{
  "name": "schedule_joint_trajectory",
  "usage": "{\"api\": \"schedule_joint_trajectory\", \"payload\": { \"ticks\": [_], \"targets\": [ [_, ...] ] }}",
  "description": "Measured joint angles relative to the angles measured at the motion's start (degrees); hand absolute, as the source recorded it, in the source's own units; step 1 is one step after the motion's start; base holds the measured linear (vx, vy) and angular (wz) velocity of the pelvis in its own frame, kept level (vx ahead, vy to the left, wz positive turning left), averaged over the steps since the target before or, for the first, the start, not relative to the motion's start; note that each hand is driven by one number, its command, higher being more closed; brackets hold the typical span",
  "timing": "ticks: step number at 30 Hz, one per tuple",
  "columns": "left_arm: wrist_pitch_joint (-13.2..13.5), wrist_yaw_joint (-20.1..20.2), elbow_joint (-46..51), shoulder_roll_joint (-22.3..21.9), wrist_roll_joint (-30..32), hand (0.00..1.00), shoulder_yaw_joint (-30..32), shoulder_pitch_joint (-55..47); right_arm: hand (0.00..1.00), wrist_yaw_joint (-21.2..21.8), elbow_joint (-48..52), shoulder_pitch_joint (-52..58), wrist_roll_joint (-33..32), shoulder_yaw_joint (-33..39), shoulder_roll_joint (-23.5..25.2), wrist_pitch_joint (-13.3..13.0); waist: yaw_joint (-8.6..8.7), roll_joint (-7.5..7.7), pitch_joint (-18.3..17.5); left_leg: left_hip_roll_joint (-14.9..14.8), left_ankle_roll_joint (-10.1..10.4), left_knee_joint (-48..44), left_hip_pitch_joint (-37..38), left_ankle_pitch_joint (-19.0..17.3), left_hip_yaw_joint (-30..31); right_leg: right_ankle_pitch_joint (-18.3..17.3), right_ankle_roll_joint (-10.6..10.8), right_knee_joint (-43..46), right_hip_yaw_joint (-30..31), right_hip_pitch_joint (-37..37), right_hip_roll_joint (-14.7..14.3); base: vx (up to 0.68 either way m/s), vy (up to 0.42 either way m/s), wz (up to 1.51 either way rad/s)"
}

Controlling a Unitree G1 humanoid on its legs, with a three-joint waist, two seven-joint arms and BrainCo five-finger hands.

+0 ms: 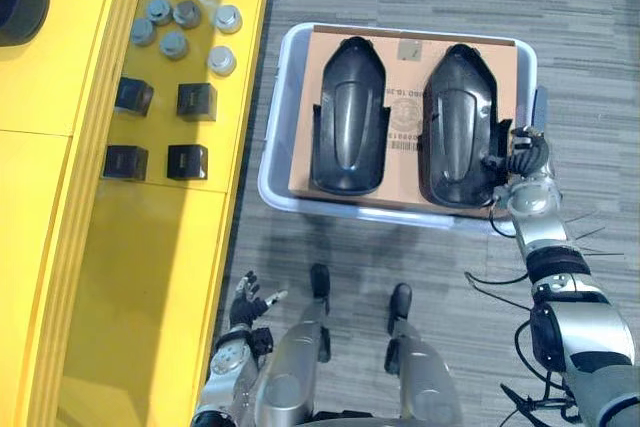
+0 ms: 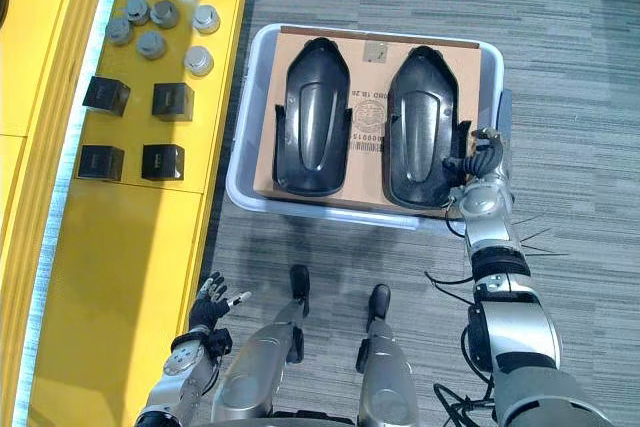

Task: Walk over and take plastic housings, then place them on the shelf

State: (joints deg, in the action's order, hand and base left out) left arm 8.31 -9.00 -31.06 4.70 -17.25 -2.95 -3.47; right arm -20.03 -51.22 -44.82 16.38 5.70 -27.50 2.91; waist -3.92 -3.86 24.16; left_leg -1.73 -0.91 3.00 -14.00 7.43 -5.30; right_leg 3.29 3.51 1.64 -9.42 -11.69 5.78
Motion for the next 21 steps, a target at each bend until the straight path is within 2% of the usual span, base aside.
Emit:
{"api": "schedule_joint_trajectory", "payload": {
  "ticks": [11, 14, 17, 21],
  "targets": [
    [0.0, 0.1, 0.0, 0.0, 0.0, 0.0, -0.1, 0.0, 1.0, 0.1, 4.1, 5.0, -0.1, 0.3, 0.2, -0.3, 0.21, 0.71, 0.3, 0.1, 0.4, 1.2, 1.1, 1.4, 1.4, 0.0, 0.0, 0.3, -1.1, 0.9, -0.1, 0.01, 0.005, 0.05],
    [-0.1, 0.1, 0.8, 0.0, 0.0, 0.0, -0.3, -0.3, 1.0, 0.2, 10.3, 9.9, -0.1, 1.6, 1.1, -0.3, 0.31, 1.14, 0.1, 0.2, 0.4, 1.5, 2.4, 1.4, 1.6, 0.0, 0.0, 0.1, -1.3, 2.2, 0.0, 0.01, 0.005, 0.03],
    [-0.2, 0.2, 3.3, 0.0, 0.0, 0.0, -0.5, -0.6, 1.0, -0.1, 19.8, 15.1, -0.1, 3.5, 2.9, -0.4, 1.4, 1.81, -0.1, 0.3, 0.5, 2.3, 3.1, 1.9, 2.0, 0.0, 0.0, 0.1, -1.4, 2.6, 0.0, 0.0, 0.0, 0.0],
    [-0.3, 0.3, 9.2, 0.4, 0.0, 0.0, -0.7, -2.1, 1.0, -0.3, 28.3, 23.1, -0.1, 5.1, 7.3, -1.3, 2.51, 3.99, -1.6, 0.3, 0.6, 2.4, 4.6, 1.7, 1.6, -0.2, 0.3, 0.1, -1.0, 3.8, 0.1, 0.03, 0.001, -0.05]
  ]
}}
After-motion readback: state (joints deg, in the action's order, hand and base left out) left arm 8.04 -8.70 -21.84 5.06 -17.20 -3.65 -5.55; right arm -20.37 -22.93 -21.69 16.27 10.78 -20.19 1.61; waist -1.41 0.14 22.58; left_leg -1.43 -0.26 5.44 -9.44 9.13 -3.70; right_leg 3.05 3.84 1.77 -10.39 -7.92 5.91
